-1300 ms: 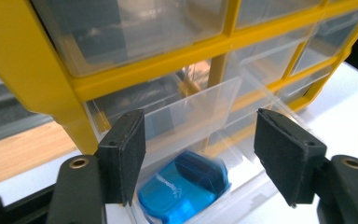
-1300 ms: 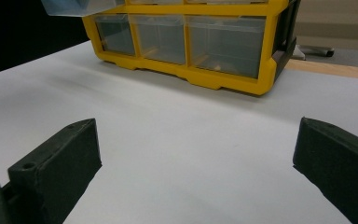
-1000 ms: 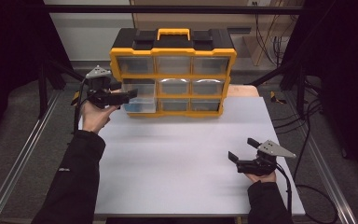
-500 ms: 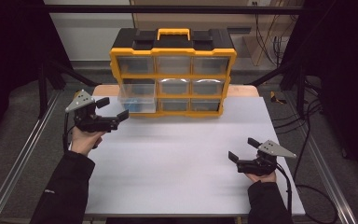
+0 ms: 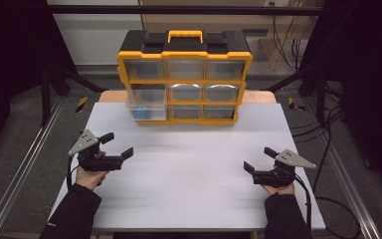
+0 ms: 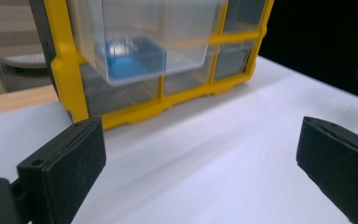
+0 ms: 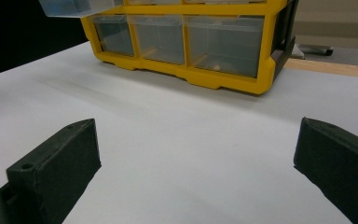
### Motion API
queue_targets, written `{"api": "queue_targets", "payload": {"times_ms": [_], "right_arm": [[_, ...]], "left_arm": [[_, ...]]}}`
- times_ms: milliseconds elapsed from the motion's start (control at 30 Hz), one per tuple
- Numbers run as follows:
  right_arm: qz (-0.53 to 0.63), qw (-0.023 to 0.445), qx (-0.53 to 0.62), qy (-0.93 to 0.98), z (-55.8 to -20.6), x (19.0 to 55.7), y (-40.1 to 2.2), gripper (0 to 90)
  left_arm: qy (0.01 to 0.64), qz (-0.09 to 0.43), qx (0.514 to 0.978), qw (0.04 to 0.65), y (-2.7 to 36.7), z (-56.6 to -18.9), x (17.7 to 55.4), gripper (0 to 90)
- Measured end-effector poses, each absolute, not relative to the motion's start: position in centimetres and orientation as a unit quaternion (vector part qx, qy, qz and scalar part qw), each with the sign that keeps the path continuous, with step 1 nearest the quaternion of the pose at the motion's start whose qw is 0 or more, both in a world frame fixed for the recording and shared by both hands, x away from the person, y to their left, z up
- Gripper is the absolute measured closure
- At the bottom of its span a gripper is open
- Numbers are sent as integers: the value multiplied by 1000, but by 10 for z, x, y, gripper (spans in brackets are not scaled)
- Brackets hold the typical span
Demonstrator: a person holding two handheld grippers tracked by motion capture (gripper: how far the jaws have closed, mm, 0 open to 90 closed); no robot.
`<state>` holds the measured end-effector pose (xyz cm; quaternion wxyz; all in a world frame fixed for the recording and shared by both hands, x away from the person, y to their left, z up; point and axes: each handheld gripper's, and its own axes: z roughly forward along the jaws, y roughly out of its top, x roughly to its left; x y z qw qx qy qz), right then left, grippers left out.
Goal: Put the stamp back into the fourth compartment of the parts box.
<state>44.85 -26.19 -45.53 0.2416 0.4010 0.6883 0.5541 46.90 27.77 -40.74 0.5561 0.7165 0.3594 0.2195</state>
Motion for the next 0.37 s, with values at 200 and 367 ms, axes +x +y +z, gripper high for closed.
{"api": "queue_targets", "payload": {"times_ms": [200,367], "right_arm": [[554,242,402,688,-455,448,-262,5],[551,240,403,690,-456,449,-261,5]], "left_arm": [[371,219,716,550,284,-422,465,12],[377,213,725,535,284,-433,463,8]]}}
